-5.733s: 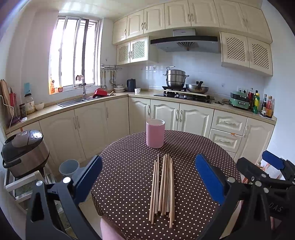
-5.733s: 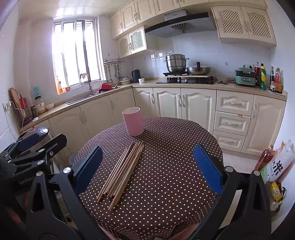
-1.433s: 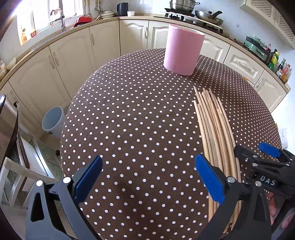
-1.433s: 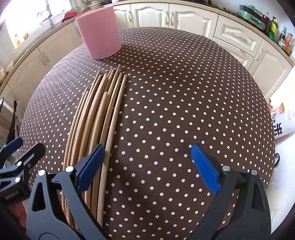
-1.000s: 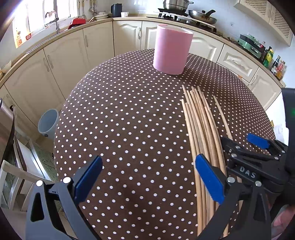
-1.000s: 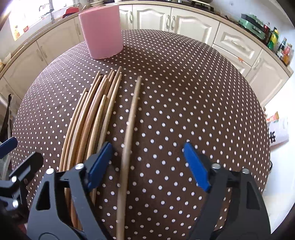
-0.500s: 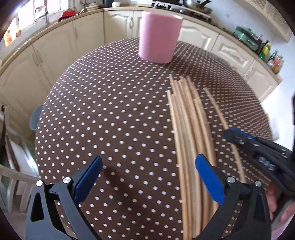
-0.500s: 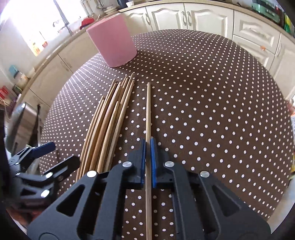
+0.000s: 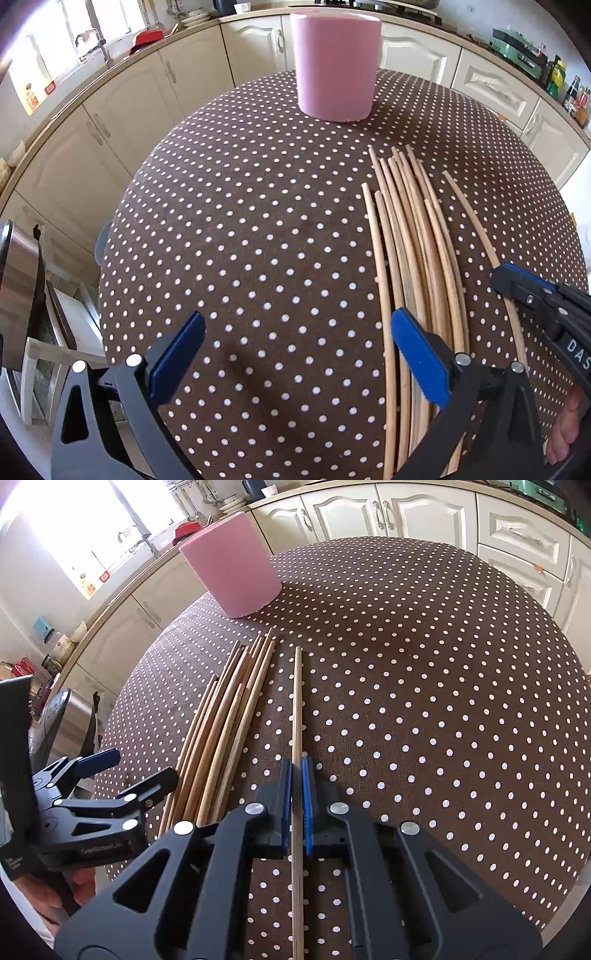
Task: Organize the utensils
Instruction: 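Close the right tool on one wooden chopstick while the left tool grasps another chopstick, then lift both held chopsticks upright and carry them over the pink cup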
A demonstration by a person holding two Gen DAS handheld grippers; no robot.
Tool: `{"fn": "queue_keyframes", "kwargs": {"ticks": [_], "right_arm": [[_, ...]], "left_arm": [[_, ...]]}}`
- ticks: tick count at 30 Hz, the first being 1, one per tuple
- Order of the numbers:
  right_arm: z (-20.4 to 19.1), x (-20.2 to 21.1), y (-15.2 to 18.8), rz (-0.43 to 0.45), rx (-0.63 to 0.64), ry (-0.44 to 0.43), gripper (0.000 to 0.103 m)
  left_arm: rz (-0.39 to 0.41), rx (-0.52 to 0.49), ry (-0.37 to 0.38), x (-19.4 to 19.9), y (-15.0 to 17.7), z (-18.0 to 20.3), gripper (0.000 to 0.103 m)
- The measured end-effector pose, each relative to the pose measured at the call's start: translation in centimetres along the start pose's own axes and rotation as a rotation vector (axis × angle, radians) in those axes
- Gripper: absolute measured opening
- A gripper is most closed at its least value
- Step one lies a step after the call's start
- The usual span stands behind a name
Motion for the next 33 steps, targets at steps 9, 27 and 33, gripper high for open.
{"fn": "queue_keyframes", "kwargs": {"ticks": [9,27,33], "right_arm": [[1.1,0.7,-0.5,-0.025,-0.03,-0.051,0.006],[1.5,5.3,-1.5,0.173,-0.039,-0.124,0.006],[0.5,9.0,-3.5,0.313,0.033,-0.175,0.006]], "left_arm": [[0.006,-0.056,0.066,-0.2,-2.2,2.1,0.023],[0.284,0.085,0.296,2.0,-2.4,0.2,0.006],[0.471,0.116,0.352,5.6,-2.9,-0.4,0.006]]}}
Point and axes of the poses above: each gripper's, at about its wrist camera, not at the fingertips, and x roughly against the way its jaws point, z to its right, y to its underside, the point moved 7 cm from there along -x, roughly the way its jaws point, and after that the axes turned 9 degrees about -z, right-handed, at the moved point
